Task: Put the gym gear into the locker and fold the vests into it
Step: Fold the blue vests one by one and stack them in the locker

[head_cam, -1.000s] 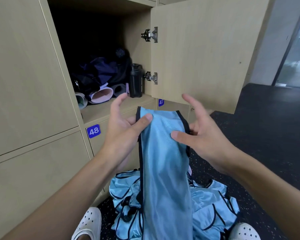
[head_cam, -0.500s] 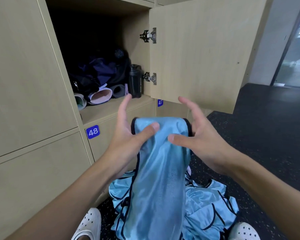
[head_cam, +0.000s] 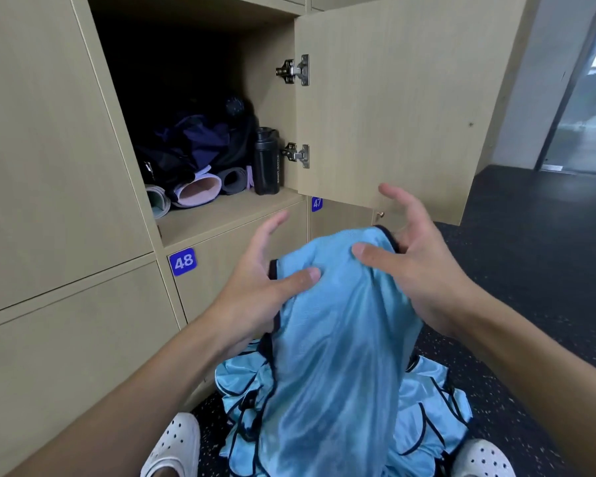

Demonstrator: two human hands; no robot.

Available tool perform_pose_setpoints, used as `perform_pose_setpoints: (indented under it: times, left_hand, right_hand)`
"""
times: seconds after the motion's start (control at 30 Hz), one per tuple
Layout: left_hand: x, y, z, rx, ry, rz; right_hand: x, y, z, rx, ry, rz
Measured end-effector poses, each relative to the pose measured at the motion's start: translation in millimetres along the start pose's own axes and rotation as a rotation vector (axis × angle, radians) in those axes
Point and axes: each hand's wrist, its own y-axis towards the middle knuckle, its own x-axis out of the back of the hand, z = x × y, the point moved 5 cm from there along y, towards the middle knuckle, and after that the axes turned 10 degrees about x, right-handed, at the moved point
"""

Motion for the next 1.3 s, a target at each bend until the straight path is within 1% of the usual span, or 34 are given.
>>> perform_pose_setpoints:
  times: [0.07,0.1,0.17,0.2,0.23,0.27,0.33,0.4,0.47,0.53,0.63,0.67,0.73,0.77,0.83,0.87,0.9,0.93,1.0,1.03,1.07,1.1,1.17,1.23,1.3]
  left_hand:
    - [-0.9,-0.3,-3.6,-0.021,-0.051,0.016]
    - [-0.6,-0.9,-8.5,-0.056,-0.095,-0.004]
    - [1.6,-0.2,-16.8,-0.121,-0.151,-0.074]
    - [2.9,-0.3,-18.8,-0.142,-0.158,-0.107]
    - [3.9,-0.3,-18.0,-0.142,-0.154,-0.122]
    - [4.3,-0.4,-14.9,-0.114,-0.138,-0.115]
    - [1.3,-2.9,-4.5,-0.013,-0.045,-0.033]
    - [-2.5,-5.3,1.6,0.027,0.034,0.04]
    - [-3.2,-5.2,-2.9,-0.007,-0.015,0.043]
    - [-0.8,-3.7,-10.8,-0.059,-0.085,0.02]
    - [2.2,-3.6,-17.3,-0.116,-0.093,-0.019]
    - [2.5,-3.9,-17.8,-0.124,-0.091,-0.024]
    - [2.4,-3.9,-19.1,-0.136,-0.086,-0.038]
    - [2.6,-3.4,-20.0,-0.143,-0.083,-0.049]
    - [4.3,-2.5,-21.1,-0.15,-0.074,-0.076]
    - [6.3,-1.8,-21.1,-0.15,-0.067,-0.093]
    - [8.5,-1.3,-20.7,-0.151,-0.062,-0.11]
    - [10.5,-0.6,-20.4,-0.15,-0.061,-0.127]
    - [14.6,0.8,-19.9,-0.146,-0.08,-0.163]
    - [16.4,1.3,-20.1,-0.148,-0.088,-0.186]
    - [18.9,2.1,-20.7,-0.155,-0.089,-0.214]
    - [20.7,2.4,-21.9,-0.168,-0.084,-0.242]
    - [24.4,3.1,-23.7,-0.201,-0.069,-0.288]
    - [26.4,3.4,-25.8,-0.235,-0.07,-0.314]
    - [25.8,2.4,-28.3,-0.246,-0.103,-0.311]
  right_hand:
    - [5.0,0.7,-1.2,-0.034,0.034,-0.026]
    - [4.0,-0.6,-2.8,-0.07,0.057,0.017]
    - [-3.2,-5.1,-8.3,-0.147,0.066,0.165]
    - [-6.9,-7.4,-10.2,-0.17,0.063,0.214]
    - [-9.3,-8.2,-10.8,-0.175,0.071,0.224]
    - [-9.4,-7.2,-10.6,-0.169,0.092,0.198]
    - [-3.3,-2.6,-9.0,-0.134,0.116,0.088]
    - [5.8,0.7,-4.4,-0.084,0.08,-0.02]
    - [14.4,1.6,-3.3,-0.065,0.046,-0.083]
    - [19.9,1.6,-7.1,-0.077,0.002,-0.099]
    - [22.5,2.7,-10.5,-0.08,-0.083,-0.137]
    - [23.1,3.5,-12.0,-0.085,-0.076,-0.154]
    - [21.8,3.4,-15.9,-0.123,-0.027,-0.137]
    - [19.2,1.9,-18.9,-0.167,-0.031,-0.085]
    - [8.9,-4.7,-23.8,-0.285,-0.073,0.084]
    - [4.4,-6.8,-26.2,-0.309,-0.072,0.142]
    - [2.3,-6.3,-27.2,-0.305,-0.052,0.144]
    - [4.0,-3.6,-27.7,-0.283,-0.022,0.09]
    - [13.6,2.8,-26.1,-0.219,0.081,-0.075]
    - [16.7,4.3,-26.7,-0.211,0.14,-0.107]
    - [16.4,3.4,-27.0,-0.23,0.176,-0.092]
    - [13.5,0.6,-28.2,-0.265,0.172,-0.042]
    - [6.6,-5.8,-30.8,-0.307,0.101,0.057]
    - [4.7,-6.8,-32.0,-0.277,0.087,0.025]
    - [7.4,-4.8,-34.4,-0.243,0.178,-0.05]
